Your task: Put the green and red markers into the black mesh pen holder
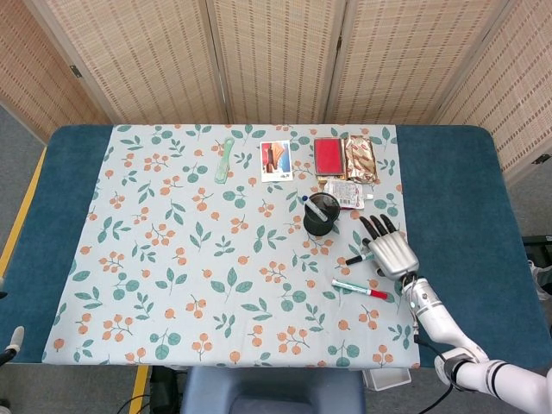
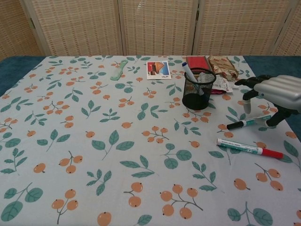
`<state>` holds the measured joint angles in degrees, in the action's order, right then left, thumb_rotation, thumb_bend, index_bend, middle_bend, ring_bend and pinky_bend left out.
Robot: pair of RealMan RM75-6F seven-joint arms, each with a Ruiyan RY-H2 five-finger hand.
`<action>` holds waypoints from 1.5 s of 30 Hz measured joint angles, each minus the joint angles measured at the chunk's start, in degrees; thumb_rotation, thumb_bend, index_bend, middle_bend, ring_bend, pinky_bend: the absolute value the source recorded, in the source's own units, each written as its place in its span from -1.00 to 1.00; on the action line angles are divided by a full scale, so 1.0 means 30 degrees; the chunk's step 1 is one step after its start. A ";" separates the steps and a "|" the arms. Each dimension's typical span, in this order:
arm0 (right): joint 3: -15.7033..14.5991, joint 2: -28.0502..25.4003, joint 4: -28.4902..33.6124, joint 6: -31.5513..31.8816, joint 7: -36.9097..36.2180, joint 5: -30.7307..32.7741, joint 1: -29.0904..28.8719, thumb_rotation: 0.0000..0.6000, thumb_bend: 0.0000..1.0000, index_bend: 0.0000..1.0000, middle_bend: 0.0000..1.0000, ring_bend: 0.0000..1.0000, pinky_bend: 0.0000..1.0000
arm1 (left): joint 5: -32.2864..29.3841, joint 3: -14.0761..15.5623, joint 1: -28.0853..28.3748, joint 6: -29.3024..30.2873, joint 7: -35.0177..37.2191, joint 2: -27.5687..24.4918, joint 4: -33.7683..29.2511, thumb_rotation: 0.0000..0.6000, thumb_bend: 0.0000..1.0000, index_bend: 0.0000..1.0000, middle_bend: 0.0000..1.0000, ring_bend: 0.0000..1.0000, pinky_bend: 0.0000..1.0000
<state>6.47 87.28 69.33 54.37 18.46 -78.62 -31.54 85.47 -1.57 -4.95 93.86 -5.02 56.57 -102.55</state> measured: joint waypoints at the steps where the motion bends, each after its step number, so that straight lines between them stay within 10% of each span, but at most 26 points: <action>1: -0.0050 0.0131 -0.0172 -0.0084 -0.0001 0.0039 -0.0062 1.00 -0.30 -0.09 -0.97 -1.00 -1.00 | 0.0002 0.0003 0.0002 -0.0007 -0.0002 0.0003 0.0002 1.00 -0.20 -1.00 -0.42 -0.73 -0.43; 26: -0.0145 0.1937 -0.2423 -0.1130 0.0001 0.0989 -0.1127 1.00 -0.31 -0.09 -0.96 -1.00 -1.00 | 0.0178 0.0007 -0.0054 0.0174 0.0109 0.0005 0.0116 1.00 -0.20 -1.00 -0.42 -0.73 -0.42; 45: -0.0075 0.1210 -0.1496 0.0424 0.0075 0.0755 -0.0875 1.00 -0.35 0.28 -0.78 -1.00 -1.00 | 0.0458 -0.0029 -0.0291 0.0744 0.0299 0.0038 0.0348 1.00 -0.20 -1.00 -0.42 -0.71 -0.42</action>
<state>6.25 90.91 64.85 55.64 18.69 -76.35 -34.17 86.84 -1.65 -5.83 96.09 -4.12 56.68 -101.51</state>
